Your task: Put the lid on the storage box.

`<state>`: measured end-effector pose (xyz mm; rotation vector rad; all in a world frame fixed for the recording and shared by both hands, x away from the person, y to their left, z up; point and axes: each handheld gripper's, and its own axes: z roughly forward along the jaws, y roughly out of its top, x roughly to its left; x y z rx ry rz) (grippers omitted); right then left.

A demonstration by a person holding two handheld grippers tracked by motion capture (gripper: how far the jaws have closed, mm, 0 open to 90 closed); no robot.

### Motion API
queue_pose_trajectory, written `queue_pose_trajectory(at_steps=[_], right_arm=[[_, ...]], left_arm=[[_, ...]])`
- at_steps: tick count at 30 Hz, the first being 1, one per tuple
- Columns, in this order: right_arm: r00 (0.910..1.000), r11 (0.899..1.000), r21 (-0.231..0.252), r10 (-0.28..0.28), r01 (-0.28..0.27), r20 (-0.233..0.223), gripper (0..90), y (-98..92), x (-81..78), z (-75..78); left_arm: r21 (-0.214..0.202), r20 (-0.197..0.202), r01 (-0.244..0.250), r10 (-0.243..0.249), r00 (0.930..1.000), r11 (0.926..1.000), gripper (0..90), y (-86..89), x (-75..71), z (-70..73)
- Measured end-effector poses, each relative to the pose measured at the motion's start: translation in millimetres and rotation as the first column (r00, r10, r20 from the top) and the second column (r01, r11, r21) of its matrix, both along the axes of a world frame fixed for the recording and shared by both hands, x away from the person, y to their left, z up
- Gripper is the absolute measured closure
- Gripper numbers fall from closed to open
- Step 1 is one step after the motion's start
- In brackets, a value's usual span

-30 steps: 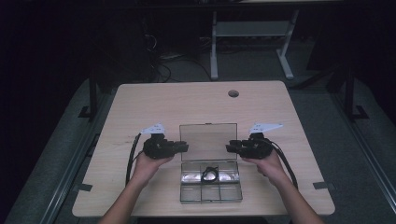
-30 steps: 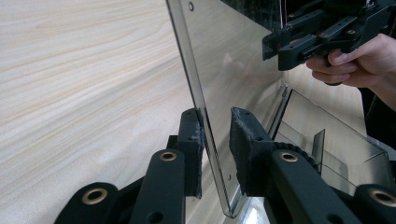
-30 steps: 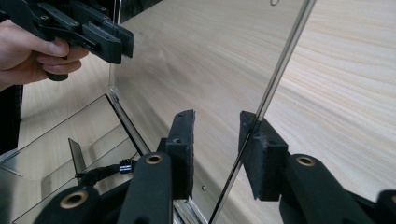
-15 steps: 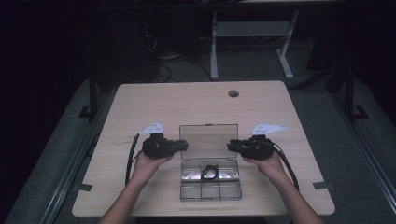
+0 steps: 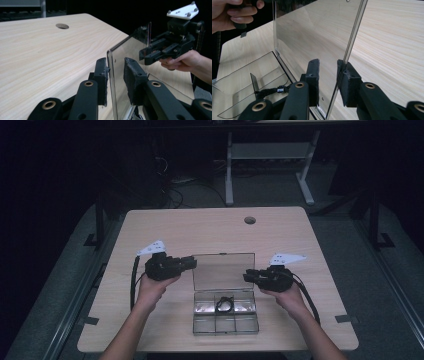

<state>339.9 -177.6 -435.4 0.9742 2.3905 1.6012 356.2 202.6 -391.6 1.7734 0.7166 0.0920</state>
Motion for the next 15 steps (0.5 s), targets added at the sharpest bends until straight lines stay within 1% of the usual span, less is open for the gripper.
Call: queue_pose_trajectory(at_steps=[3, 7, 11, 15], right_arm=[[1.0, 1.0, 0.001, -0.004, 0.004, 0.002, 70.8, 0.3, -0.7, 0.0], [0.9999, 1.0, -0.001, -0.004, 0.004, 0.01, 71.0, 0.0, -1.4, 0.0], [0.9999, 1.0, -0.002, -0.004, 0.004, 0.011, 71.0, 0.1, -1.8, 0.4], [0.9999, 1.0, -0.002, -0.003, 0.003, 0.01, 70.8, -0.2, -1.8, 0.2]], left_arm=[[-0.008, 0.012, -0.004, 0.004, 0.9999, 1.0, 75.0, 2.5, 0.5, 2.3], [-0.012, 0.018, -0.008, 0.008, 0.9998, 0.9999, 78.5, 2.8, 0.4, 3.4], [-0.009, 0.021, -0.015, 0.015, 0.9997, 0.9998, 84.2, 3.3, 0.4, 3.7], [-0.016, 0.014, -0.014, 0.014, 0.9998, 0.9998, 85.3, 3.2, 0.5, 3.5]])
